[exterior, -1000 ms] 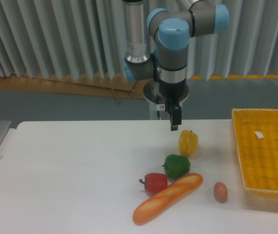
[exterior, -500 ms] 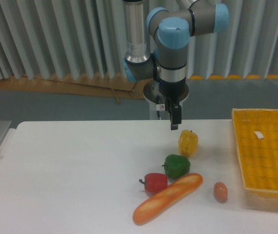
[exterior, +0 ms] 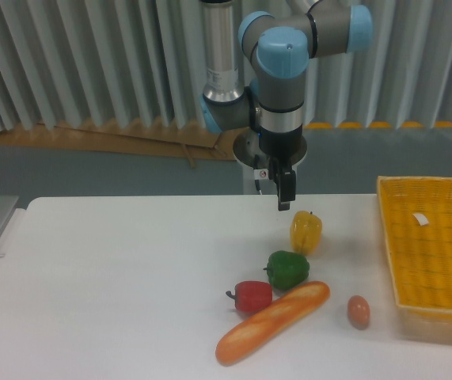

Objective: Place the bread in the basket

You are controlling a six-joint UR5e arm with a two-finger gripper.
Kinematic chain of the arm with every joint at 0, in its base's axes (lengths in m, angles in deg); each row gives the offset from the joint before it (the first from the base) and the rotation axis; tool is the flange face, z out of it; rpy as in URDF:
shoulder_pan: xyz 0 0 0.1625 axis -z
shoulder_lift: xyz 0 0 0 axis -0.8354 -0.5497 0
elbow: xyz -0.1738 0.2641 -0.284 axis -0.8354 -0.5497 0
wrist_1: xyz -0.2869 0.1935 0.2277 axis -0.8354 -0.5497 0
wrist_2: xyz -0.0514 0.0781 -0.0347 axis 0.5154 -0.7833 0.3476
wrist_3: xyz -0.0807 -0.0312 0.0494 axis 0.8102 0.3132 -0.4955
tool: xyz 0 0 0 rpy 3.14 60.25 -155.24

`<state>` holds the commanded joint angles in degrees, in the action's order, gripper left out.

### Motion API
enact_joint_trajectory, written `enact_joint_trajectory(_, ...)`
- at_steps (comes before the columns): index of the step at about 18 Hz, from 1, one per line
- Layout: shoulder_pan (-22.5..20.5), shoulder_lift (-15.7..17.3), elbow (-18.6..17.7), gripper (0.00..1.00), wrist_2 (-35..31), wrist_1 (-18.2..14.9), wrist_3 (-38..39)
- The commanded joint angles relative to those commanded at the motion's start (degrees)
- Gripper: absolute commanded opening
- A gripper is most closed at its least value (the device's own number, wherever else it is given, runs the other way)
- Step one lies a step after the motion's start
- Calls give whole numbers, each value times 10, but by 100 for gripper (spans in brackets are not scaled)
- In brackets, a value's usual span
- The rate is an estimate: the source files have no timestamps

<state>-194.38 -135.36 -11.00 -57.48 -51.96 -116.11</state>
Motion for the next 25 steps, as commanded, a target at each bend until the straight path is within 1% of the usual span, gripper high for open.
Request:
enact_joint_trajectory(4, 5, 1, 1, 100, 3, 1, 15)
enact_joint_trajectory(6, 20, -2, 2, 100, 9, 1, 29)
enact_joint_trajectory(8, 22, -1, 1, 100, 5, 1, 44)
enact_joint_trajectory(13, 25, 10, 2, 100, 3, 0, 38)
enact_joint_trajectory(16, 27, 9, 6, 100, 7, -3, 36)
enact_joint_trajectory(18, 35, 9, 4, 100, 3, -1, 35)
enact_joint_trajectory(21, 35, 10, 4, 100, 5, 0, 31)
enact_joint_trajectory(25, 40, 11, -1, 100, 6, 8, 4)
